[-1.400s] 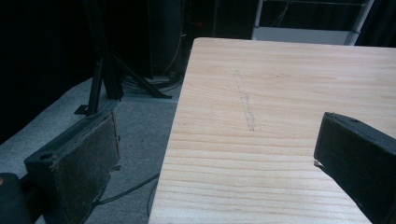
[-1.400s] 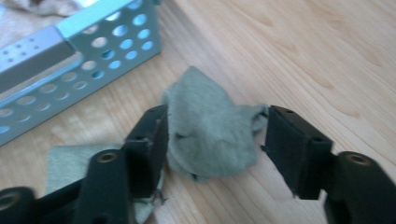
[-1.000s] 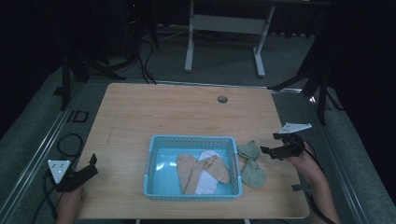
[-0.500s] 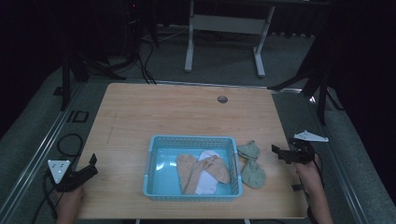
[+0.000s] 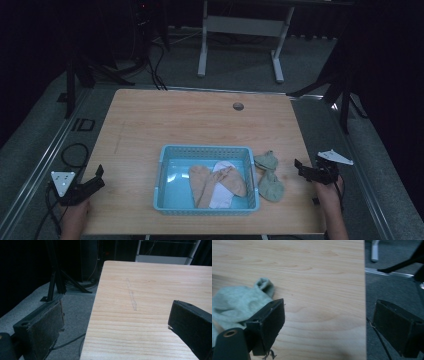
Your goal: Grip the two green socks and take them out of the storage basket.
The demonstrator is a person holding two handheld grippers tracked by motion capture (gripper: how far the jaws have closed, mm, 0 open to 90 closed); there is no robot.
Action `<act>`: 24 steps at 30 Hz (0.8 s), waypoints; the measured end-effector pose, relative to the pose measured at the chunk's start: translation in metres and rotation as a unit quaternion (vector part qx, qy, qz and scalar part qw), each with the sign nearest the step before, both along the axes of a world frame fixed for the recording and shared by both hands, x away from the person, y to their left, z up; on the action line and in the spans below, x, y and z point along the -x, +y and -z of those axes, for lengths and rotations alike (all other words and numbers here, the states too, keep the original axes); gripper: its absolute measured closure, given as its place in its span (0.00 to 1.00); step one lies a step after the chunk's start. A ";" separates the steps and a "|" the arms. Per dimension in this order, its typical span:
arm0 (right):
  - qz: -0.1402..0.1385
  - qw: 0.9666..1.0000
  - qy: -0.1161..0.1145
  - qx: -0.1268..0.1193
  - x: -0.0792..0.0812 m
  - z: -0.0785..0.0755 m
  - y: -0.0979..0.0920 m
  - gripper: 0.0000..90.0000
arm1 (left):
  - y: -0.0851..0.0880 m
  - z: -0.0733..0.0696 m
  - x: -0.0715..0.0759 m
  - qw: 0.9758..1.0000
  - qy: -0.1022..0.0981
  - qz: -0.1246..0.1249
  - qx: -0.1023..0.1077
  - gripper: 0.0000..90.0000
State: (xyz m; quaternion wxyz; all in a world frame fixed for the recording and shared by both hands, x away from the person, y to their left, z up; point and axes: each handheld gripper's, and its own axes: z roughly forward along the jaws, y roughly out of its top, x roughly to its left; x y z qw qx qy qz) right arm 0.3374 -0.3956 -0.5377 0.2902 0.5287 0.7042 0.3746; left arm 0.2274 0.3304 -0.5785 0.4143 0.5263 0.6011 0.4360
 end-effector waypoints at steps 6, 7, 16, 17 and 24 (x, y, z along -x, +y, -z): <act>0.015 1.000 -0.012 -0.006 0.011 0.006 -0.002 0.12 | 0.000 0.000 0.000 1.000 0.000 0.000 0.000 0.00; 0.018 1.000 -0.014 -0.006 0.013 0.007 -0.002 0.12 | 0.000 0.000 0.000 1.000 -0.001 0.000 0.000 0.00; 0.041 0.997 -0.062 0.000 0.036 0.010 -0.003 0.12 | 0.000 0.000 0.000 1.000 -0.001 -0.002 0.000 0.00; 0.047 0.997 -0.068 0.000 0.038 0.010 -0.004 0.12 | 0.000 0.000 0.000 1.000 -0.002 -0.002 0.000 0.00; 0.055 0.994 -0.097 0.009 0.055 0.015 -0.005 0.12 | 0.000 0.000 0.000 1.000 -0.001 -0.002 0.000 0.00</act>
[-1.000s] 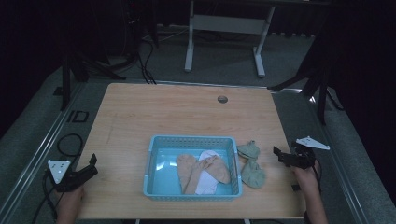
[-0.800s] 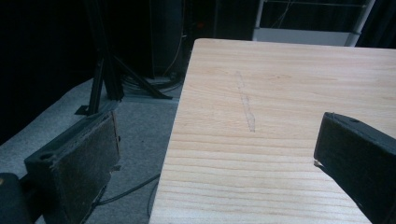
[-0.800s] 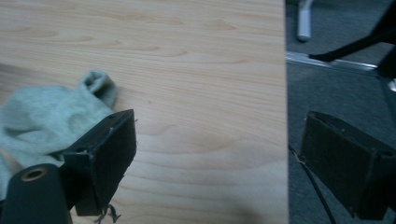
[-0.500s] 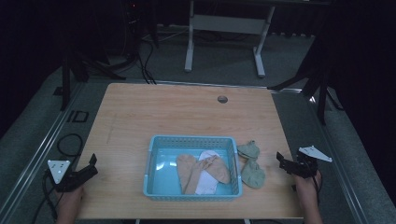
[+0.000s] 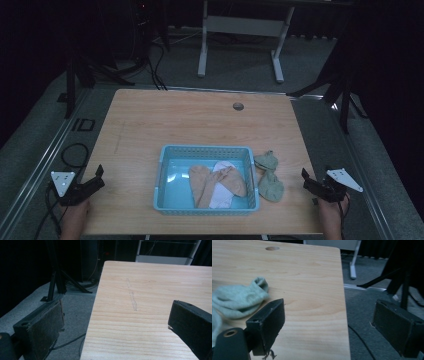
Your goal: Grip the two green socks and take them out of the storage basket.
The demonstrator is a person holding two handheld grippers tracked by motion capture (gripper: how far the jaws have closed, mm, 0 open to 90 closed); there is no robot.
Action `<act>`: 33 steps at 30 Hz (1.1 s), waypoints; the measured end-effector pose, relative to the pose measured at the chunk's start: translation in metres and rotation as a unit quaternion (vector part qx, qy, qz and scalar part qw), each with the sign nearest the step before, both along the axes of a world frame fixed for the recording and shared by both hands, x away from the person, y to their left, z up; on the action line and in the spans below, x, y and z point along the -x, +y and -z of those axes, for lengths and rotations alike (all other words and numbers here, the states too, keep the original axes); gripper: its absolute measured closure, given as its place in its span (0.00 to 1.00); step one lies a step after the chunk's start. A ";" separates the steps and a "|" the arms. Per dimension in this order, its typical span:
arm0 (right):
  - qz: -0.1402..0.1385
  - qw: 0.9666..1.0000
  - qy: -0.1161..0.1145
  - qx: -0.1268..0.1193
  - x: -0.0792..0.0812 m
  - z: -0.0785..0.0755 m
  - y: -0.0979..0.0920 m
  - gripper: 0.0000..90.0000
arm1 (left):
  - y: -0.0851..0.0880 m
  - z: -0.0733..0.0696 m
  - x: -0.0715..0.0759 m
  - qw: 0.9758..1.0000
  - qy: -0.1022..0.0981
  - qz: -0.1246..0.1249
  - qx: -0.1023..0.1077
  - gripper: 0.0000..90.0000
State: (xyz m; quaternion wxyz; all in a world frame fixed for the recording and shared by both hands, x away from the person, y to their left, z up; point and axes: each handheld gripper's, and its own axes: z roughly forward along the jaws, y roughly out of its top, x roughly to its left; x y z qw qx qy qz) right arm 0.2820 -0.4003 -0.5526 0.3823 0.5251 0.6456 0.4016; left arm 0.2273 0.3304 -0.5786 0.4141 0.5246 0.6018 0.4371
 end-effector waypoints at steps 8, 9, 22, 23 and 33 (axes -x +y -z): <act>0.010 1.000 -0.013 -0.003 0.015 0.005 0.000 0.12 | 0.000 0.000 0.000 1.000 -0.001 0.001 0.000 0.00; 0.013 1.000 -0.013 -0.004 0.017 0.005 -0.001 0.12 | 0.000 0.000 0.000 1.000 -0.001 0.001 0.000 0.00; 0.022 0.998 -0.052 -0.029 0.024 0.009 -0.008 0.12 | 0.000 0.000 0.000 1.000 -0.001 0.002 0.000 0.00; 0.022 0.998 -0.055 -0.028 0.024 0.010 -0.008 0.12 | 0.000 0.000 0.000 1.000 -0.001 0.002 -0.001 0.00; 0.012 0.997 -0.079 -0.007 0.025 0.012 -0.006 0.12 | 0.000 0.000 0.000 1.000 -0.001 0.004 0.000 0.00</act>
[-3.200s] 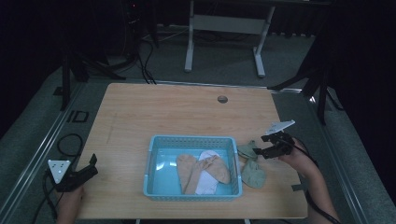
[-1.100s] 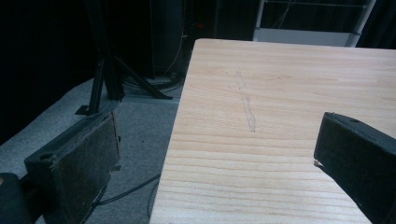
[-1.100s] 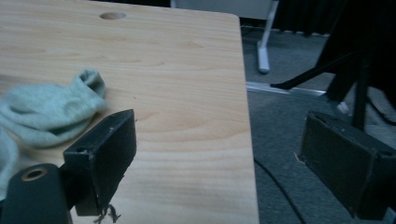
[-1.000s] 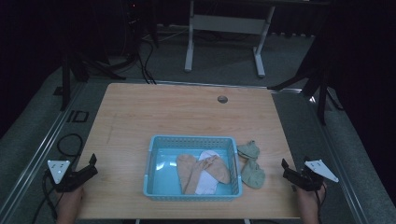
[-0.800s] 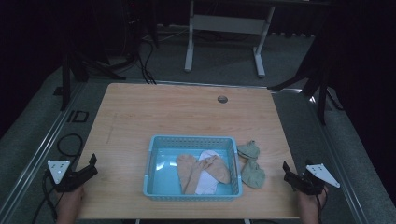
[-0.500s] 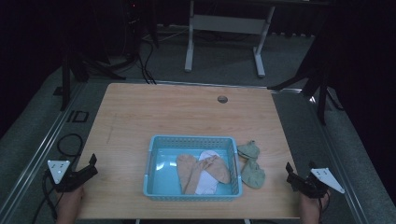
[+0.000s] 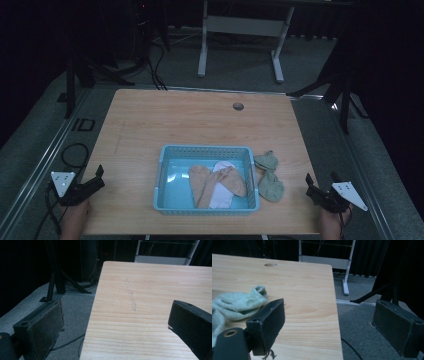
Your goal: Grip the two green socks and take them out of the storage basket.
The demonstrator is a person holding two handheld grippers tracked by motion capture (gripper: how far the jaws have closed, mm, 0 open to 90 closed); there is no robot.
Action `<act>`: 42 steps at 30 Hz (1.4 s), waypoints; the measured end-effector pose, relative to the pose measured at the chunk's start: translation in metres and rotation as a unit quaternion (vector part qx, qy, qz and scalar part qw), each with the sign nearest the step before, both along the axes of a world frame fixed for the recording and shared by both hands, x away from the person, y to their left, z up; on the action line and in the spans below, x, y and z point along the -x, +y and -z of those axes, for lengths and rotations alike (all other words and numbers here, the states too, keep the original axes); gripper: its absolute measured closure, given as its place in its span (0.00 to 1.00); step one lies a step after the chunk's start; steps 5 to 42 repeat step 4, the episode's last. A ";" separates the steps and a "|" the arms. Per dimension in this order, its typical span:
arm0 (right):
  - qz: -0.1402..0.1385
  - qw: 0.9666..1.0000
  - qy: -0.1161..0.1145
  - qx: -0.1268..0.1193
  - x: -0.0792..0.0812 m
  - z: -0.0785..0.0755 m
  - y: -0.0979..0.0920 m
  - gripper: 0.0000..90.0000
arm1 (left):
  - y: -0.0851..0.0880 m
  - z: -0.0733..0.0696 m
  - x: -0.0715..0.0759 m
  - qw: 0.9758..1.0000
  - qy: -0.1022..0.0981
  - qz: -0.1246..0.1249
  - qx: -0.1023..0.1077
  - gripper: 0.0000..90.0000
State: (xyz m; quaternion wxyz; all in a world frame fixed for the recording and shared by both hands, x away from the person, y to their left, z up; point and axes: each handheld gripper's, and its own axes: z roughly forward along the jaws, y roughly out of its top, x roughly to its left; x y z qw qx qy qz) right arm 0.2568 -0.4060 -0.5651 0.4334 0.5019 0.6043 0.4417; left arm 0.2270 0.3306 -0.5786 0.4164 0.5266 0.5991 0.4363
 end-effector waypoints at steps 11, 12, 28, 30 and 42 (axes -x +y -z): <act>-0.003 1.000 0.002 0.003 -0.001 0.000 0.001 0.12 | 0.000 0.000 0.000 1.000 0.000 0.000 0.000 0.00; -0.003 1.000 0.002 0.003 -0.001 0.000 0.001 0.12 | 0.000 0.000 0.000 1.000 0.000 0.000 0.000 0.00; -0.003 1.000 0.002 0.003 -0.001 0.000 0.001 0.12 | 0.000 0.000 0.000 1.000 0.000 0.000 0.000 0.00; -0.003 1.000 0.002 0.003 -0.001 0.000 0.001 0.12 | 0.000 0.000 0.000 1.000 0.000 0.000 0.000 0.00; -0.003 1.000 0.002 0.003 -0.001 0.000 0.001 0.12 | 0.000 0.000 0.000 1.000 0.000 0.000 0.000 0.00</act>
